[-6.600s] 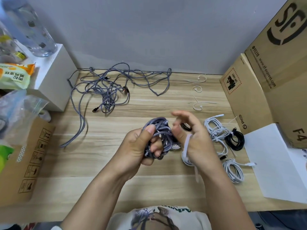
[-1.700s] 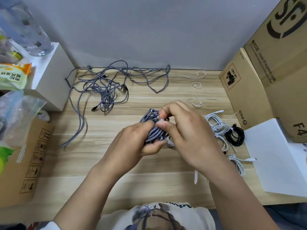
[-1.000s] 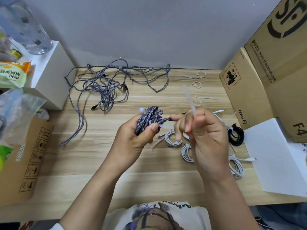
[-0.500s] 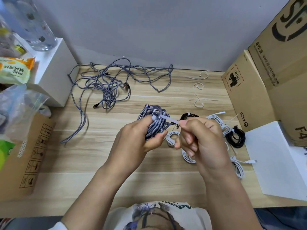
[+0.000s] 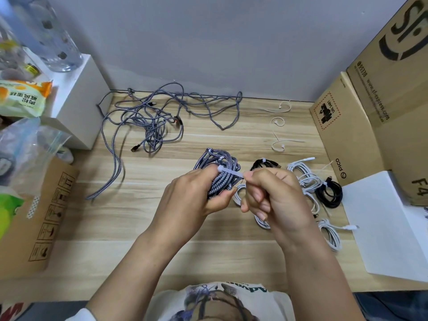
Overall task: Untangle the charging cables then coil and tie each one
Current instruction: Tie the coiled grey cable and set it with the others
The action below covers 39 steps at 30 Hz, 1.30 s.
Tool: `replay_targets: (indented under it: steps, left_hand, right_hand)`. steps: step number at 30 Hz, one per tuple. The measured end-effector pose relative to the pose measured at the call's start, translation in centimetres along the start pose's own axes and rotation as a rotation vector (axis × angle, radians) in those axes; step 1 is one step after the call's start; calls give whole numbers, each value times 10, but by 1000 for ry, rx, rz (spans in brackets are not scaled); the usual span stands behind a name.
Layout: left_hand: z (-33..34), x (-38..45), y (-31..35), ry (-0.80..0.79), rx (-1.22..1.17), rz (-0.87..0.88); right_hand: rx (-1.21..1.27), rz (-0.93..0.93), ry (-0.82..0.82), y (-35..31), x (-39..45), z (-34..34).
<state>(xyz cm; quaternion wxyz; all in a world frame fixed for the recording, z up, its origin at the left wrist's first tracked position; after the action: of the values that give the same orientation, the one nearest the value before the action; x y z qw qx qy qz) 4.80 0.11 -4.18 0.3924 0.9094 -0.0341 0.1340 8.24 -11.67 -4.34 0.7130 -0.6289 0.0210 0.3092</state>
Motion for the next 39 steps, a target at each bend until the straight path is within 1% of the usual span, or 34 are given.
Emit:
replay_targets:
  steps: [3, 7, 8, 9, 11, 12, 13, 15, 17, 18, 19, 21, 23, 25, 26, 28, 30, 32, 35, 39]
  left_hand:
    - [2, 0, 4, -30, -14, 25]
    - [8, -4, 5, -73, 139, 85]
    - [10, -5, 1, -100, 178, 94]
    - [12, -6, -3, -122, 213, 107]
    - [14, -9, -11, -163, 269, 137]
    - [14, -10, -14, -183, 284, 150]
    - [16, -12, -15, -206, 294, 163]
    - [19, -14, -12, -231, 327, 212]
    - [20, -14, -6, -227, 367, 254]
    - [20, -14, -4, -218, 376, 271]
    - [20, -13, -2, -217, 379, 281]
    - [22, -15, -1, -220, 380, 292]
    - [22, -17, -3, -214, 356, 272]
    - [23, -17, -5, -216, 280, 230]
    - [24, -17, -6, -216, 267, 237]
    - [31, -21, -7, -250, 266, 260]
    - [39, -26, -19, -321, 149, 164]
    - [43, -31, -35, -351, -27, 12]
    - [40, -29, -48, -263, -229, -108]
    - [32, -24, -56, -93, -443, -232]
  right_hand:
    - [-37, 3, -48, 4, 4, 4]
    - [-148, 34, -35, 15, 12, 2]
    - [-225, 26, -19, 16, 14, -1]
    - [-360, -11, 7, 15, 16, -4]
    - [-703, -179, 119, 5, 17, -9]
    - [-814, -275, 183, -2, 16, -10]
    - [-896, -351, 214, -8, 16, -8]
    - [-1054, -438, 183, -12, 17, 4]
    - [-1214, -437, 114, -10, 21, 17]
    - [-1250, -409, 74, -7, 23, 20]
    - [-1224, -371, 31, -3, 26, 21]
    - [-994, -299, -42, 3, 34, 19]
    - [-770, -294, -57, 4, 37, 14]
    - [-558, -279, -90, 7, 38, 11]
    - [-446, -255, -107, 6, 36, 11]
    - [-210, -240, -85, -5, 32, 6]
    - [-26, -276, -37, -22, 28, -3]
    - [144, -255, -46, -29, 23, -7]
    - [321, -161, -106, -24, 15, -1]
    - [394, -147, -169, -19, 4, 7]
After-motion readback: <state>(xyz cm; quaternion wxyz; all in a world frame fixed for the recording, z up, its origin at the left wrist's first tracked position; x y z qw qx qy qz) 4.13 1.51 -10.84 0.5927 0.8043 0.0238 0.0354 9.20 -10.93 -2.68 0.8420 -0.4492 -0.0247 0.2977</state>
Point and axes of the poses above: each hand's wrist, its own x-axis towards the middle knuckle, its own z-axis out of the palm, y = z × x, the point moved 8 cm from there along x, towards the middle knuckle, and after that the axes turned 5 degrees about z, right-handed, at the moved point
